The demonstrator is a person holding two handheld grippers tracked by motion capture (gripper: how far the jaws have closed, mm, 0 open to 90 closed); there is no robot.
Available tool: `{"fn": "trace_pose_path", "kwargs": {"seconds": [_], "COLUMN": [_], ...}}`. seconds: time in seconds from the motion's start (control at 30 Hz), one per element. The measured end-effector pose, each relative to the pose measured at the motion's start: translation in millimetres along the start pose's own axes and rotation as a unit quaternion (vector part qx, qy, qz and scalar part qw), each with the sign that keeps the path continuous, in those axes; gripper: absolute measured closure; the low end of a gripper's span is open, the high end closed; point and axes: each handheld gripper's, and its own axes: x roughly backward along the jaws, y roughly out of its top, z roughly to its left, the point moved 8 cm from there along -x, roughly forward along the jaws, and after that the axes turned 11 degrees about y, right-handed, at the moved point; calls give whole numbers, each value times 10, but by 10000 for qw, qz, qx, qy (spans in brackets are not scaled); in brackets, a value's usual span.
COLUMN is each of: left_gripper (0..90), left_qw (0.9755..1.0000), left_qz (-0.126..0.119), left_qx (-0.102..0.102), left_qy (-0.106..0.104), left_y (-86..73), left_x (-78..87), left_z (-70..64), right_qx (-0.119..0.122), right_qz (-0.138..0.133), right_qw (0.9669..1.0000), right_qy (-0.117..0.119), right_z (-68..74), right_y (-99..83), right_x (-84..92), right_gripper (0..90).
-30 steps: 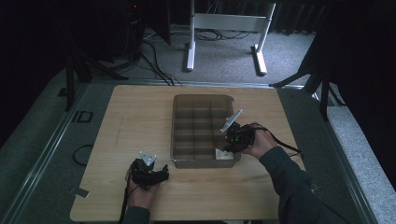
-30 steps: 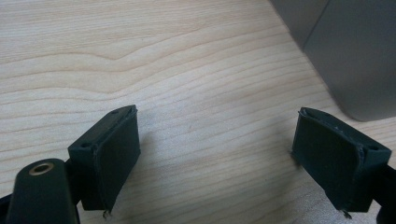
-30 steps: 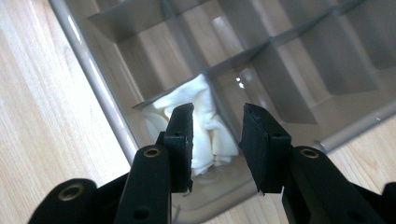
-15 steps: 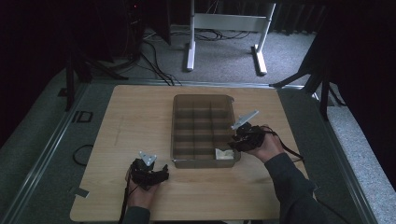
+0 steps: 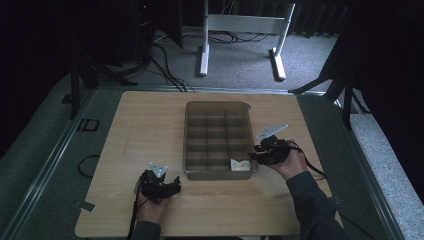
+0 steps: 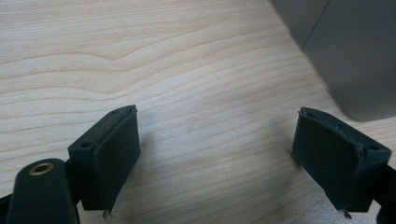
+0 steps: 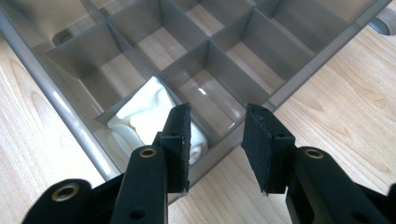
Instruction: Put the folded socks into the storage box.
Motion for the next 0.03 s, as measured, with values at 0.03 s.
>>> {"fn": "trace_pose_path", "kwargs": {"seconds": [0.03], "left_gripper": [151], "left_qw": [10000], "left_qz": [0], "left_qx": [0], "left_qy": [0], "left_y": [0], "left_x": [0], "left_z": [0], "right_qx": [0], "right_qz": [0], "right_qw": [10000], "right_qy": [0], "right_z": [0], "right_y": [0], "right_x": [0], "right_gripper": [615]}}
